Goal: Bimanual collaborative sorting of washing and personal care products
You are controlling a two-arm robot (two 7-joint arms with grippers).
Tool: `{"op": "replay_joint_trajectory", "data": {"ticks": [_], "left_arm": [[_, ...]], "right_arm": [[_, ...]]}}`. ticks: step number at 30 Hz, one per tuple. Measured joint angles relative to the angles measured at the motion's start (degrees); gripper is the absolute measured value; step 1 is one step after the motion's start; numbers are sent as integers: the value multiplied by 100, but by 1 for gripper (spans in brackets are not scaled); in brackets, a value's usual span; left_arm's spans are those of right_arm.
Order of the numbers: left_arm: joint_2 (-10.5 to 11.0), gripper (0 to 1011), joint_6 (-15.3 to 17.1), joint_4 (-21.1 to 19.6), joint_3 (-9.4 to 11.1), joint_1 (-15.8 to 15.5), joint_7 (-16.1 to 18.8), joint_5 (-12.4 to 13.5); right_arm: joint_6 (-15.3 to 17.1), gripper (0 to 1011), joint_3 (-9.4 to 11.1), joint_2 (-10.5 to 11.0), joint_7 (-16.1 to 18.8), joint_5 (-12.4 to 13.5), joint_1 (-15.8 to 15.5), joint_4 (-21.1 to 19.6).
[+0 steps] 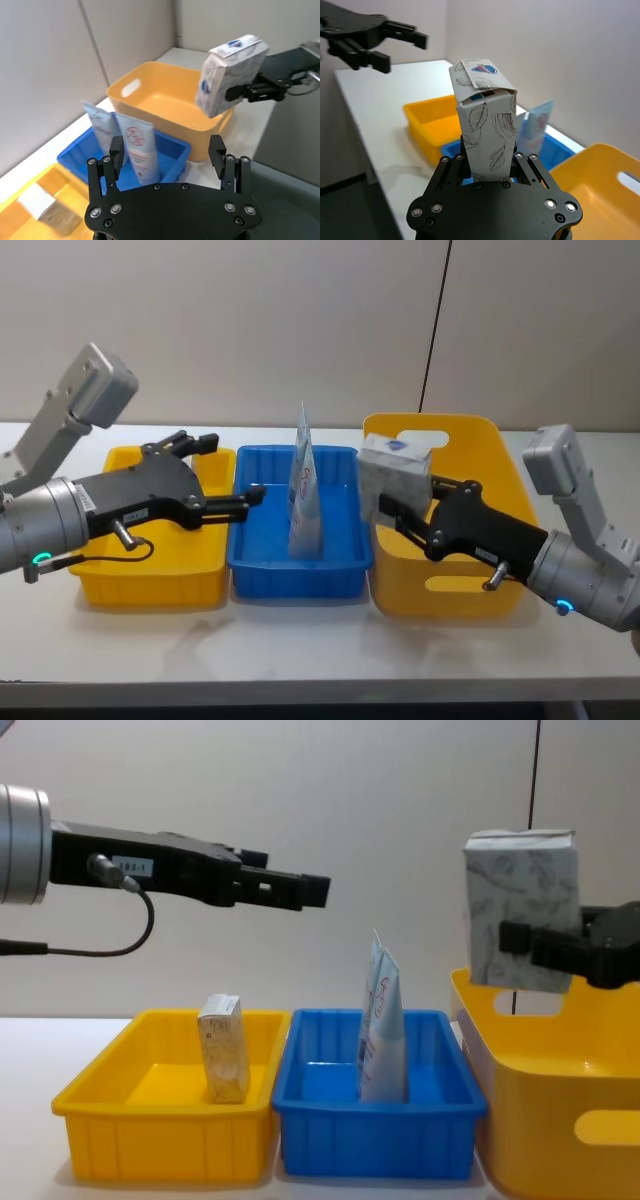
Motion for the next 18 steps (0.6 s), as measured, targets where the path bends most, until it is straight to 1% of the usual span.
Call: {"op": "replay_joint_trajectory", "data": {"ticks": [1, 2, 3, 6, 9, 12, 13, 17, 18], "left_arm": [[-4, 1001, 13, -25, -21, 28, 45, -3], [-9, 1001, 40, -56, -46, 62, 134, -9], [-18, 1001, 80, -102, -85, 115, 267, -17], [-36, 1001, 145, -172, -146, 191, 490, -27], [-80, 1001, 245, -289, -254, 324, 829, -37], [-112, 1001, 309, -362, -330, 417, 1049, -46], [-119, 1001, 321, -378, -349, 439, 1096, -48], [-146, 1002, 380, -445, -421, 518, 1293, -56], [-151, 1001, 388, -455, -434, 532, 1327, -57]], "right_arm": [[8, 345, 25, -11, -59, -14, -25, -18], [28, 347, 62, -28, -186, -37, -59, -44], [43, 345, 80, -37, -246, -55, -74, -57], [76, 345, 133, -70, -450, -97, -124, -97], [148, 347, 221, -131, -807, -188, -203, -162], [195, 347, 267, -170, -994, -241, -241, -197], [231, 347, 298, -202, -1127, -279, -266, -223], [310, 345, 352, -270, -1397, -361, -311, -266], [355, 345, 381, -308, -1552, -408, -334, -283]]}}
